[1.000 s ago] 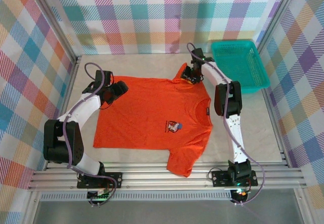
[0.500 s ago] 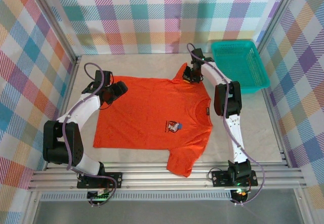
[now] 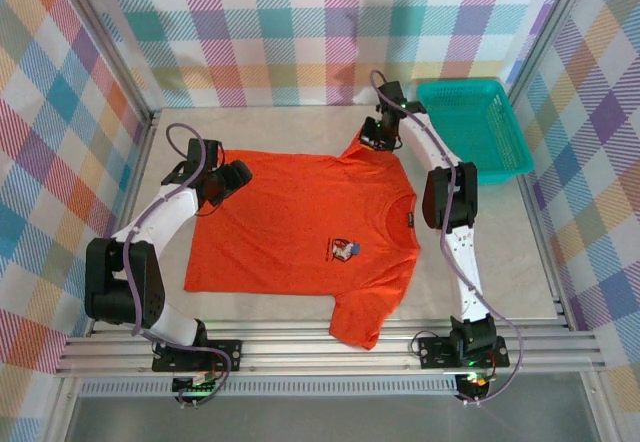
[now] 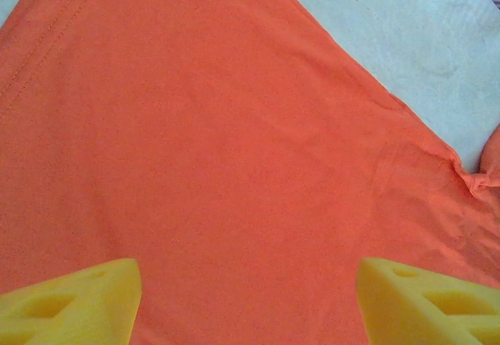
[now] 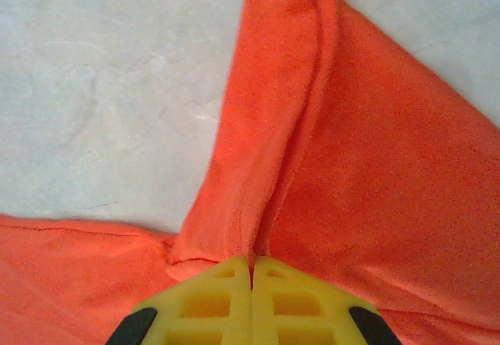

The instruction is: Fold the inside-out t-shirt

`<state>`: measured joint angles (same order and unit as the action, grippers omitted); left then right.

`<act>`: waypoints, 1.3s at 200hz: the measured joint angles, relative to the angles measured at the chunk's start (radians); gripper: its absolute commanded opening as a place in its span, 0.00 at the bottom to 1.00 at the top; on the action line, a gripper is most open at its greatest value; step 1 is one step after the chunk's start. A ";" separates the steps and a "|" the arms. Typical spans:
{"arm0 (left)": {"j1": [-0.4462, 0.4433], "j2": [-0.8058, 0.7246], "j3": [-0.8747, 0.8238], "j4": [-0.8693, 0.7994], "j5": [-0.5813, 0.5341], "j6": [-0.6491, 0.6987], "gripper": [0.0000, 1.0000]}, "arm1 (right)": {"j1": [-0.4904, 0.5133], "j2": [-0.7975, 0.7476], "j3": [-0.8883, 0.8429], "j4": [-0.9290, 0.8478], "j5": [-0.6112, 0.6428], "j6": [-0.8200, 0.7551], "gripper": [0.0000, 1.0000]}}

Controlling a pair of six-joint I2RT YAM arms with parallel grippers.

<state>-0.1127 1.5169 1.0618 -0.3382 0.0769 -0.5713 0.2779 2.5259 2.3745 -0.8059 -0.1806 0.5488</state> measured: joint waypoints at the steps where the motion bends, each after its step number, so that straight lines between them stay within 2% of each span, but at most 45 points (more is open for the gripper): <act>1: 0.000 0.000 0.000 0.000 0.000 0.000 0.72 | 0.000 0.000 0.000 0.002 -0.002 0.000 0.00; 27: 0.000 0.006 0.000 0.006 0.001 -0.001 0.72 | 0.006 0.032 0.038 0.148 -0.098 0.013 0.01; 41: 0.000 0.019 -0.002 0.031 0.005 -0.006 0.71 | 0.012 0.117 0.160 0.232 -0.152 0.037 0.17; 47: 0.000 0.025 -0.005 0.045 0.008 -0.010 0.71 | 0.014 0.164 0.227 0.269 -0.172 0.050 0.29; 54: 0.000 0.031 -0.008 0.060 0.011 -0.017 0.71 | 0.018 0.231 0.318 0.309 -0.196 0.079 0.50; 63: -0.002 0.040 -0.013 0.076 0.013 -0.021 0.72 | 0.019 0.302 0.410 0.354 -0.224 0.102 0.87; 67: -0.003 0.044 -0.013 0.079 0.014 -0.024 0.72 | 0.018 0.331 0.441 0.370 -0.237 0.116 0.97; 70: -0.003 0.047 -0.013 0.080 0.015 -0.024 0.73 | 0.018 0.344 0.453 0.378 -0.244 0.124 1.00; 87: -0.004 0.054 -0.012 0.079 0.015 -0.023 0.76 | 0.019 0.365 0.444 0.371 -0.275 0.146 1.00; 99: -0.004 0.054 -0.005 0.062 0.010 -0.019 0.78 | 0.019 0.337 0.376 0.364 -0.283 0.136 1.00; 135: -0.004 0.055 0.075 -0.011 0.009 0.011 0.78 | 0.017 0.060 0.010 0.232 -0.225 0.059 0.99; 160: -0.001 0.077 0.121 -0.018 0.035 0.013 0.79 | 0.017 -0.150 -0.163 0.178 -0.180 0.018 1.00; 189: 0.011 0.199 0.177 -0.017 0.084 0.010 0.80 | 0.017 -0.312 -0.348 0.185 -0.140 0.001 0.99; 218: 0.033 0.386 0.302 -0.027 0.116 0.011 0.80 | 0.016 -0.293 -0.431 0.182 -0.111 -0.011 1.00; 260: 0.066 0.597 0.457 -0.035 0.142 0.010 0.81 | 0.000 -0.143 -0.396 0.171 -0.092 -0.011 1.00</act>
<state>-0.0467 2.1139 1.5192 -0.3733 0.2184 -0.5610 0.2779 2.3829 1.9785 -0.6350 -0.2726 0.5373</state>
